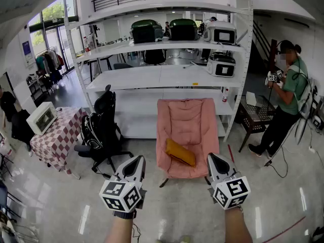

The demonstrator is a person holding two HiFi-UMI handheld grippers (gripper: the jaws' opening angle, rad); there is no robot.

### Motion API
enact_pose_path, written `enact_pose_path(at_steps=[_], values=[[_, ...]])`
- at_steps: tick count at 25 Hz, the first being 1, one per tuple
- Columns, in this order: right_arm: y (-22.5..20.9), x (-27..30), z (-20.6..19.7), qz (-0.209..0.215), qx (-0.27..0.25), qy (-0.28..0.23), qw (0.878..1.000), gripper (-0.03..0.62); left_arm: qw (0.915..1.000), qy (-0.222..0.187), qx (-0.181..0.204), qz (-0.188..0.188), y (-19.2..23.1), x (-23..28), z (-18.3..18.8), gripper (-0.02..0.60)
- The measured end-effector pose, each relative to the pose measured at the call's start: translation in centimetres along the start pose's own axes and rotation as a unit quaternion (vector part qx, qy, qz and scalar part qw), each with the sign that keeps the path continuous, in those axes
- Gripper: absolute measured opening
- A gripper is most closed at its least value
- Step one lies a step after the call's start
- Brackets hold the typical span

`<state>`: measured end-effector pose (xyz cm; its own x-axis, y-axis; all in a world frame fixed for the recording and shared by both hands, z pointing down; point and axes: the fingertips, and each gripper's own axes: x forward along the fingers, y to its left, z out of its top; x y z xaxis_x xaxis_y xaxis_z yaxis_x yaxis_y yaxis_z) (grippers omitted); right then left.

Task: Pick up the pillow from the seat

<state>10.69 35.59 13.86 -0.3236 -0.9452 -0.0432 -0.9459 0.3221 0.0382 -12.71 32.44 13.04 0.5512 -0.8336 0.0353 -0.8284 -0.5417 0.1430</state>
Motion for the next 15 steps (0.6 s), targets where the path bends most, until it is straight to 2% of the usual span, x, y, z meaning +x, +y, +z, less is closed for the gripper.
enact_pose_path(at_steps=[15], values=[[-1.0,-0.8,-0.1,0.004,0.017,-0.004,1.0,0.003,1.0,0.0,0.0,0.003,-1.0,0.1,-0.2,0.006]])
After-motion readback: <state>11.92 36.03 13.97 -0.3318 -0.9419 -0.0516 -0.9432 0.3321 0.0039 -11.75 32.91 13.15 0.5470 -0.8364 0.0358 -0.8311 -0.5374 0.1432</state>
